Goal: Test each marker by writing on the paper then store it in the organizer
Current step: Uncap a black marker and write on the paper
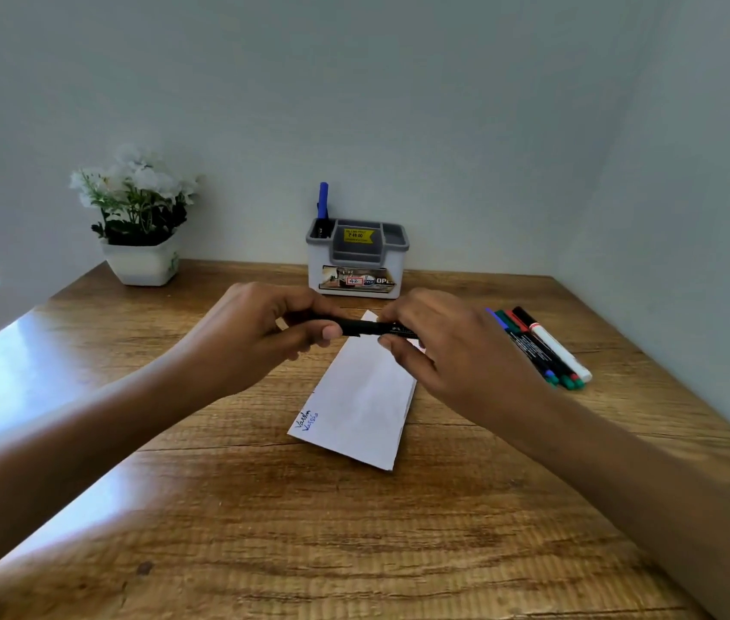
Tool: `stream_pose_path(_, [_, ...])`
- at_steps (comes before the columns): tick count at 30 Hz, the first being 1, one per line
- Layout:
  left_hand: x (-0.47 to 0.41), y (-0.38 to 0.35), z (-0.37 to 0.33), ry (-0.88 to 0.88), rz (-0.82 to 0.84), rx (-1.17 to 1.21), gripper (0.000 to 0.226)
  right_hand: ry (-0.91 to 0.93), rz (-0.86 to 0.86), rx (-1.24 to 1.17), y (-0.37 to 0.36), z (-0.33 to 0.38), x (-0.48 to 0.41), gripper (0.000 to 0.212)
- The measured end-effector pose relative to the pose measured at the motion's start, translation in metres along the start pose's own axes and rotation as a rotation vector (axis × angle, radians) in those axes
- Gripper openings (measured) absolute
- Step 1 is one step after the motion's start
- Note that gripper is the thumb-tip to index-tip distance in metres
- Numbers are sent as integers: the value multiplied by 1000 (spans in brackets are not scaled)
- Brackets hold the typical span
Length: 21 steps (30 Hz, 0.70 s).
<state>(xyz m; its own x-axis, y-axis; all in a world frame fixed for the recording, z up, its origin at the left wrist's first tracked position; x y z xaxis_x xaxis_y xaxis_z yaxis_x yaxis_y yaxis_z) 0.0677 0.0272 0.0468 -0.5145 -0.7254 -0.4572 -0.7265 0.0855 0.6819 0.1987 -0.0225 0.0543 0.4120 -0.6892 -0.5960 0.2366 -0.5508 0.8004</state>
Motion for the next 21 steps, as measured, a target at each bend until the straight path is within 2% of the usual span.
stream_pose_path(2, [1, -1, -2, -16, -5, 14, 23, 2, -12, 4, 2, 1, 1, 27])
stream_pose_path(5, [2, -3, -7, -81, -9, 5, 14, 21, 13, 1, 0, 2, 0, 33])
stream_pose_path(13, [3, -1, -9, -214, -37, -89, 16, 33, 78, -84, -4, -8, -5, 33])
stream_pose_path(15, [1, 21, 12, -141, -113, -108, 10, -108, 64, -132, 6, -37, -3, 32])
stream_pose_path(18, [4, 75, 65, 47, -292, 39, 15, -384, 72, -166, 20, -99, 12, 30])
stream_pose_path(19, [6, 82, 75, 65, -302, 128, 20, -429, 123, -193, 14, -108, 16, 28])
stream_pose_path(21, [4, 68, 80, 97, -203, 294, 23, -461, 249, -308, -8, -105, 20, 23])
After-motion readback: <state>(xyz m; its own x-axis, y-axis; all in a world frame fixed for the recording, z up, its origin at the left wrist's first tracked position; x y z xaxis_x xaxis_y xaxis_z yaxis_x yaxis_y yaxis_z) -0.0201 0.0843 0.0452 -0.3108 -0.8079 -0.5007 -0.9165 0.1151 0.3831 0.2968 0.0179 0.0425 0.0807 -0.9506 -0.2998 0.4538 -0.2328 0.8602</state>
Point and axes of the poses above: each hand's wrist, its own x-axis away from the middle knuckle, its own y-axis out of the back of the hand, z = x × y, the point moved 9 cm from there along -x, towards the middle knuckle
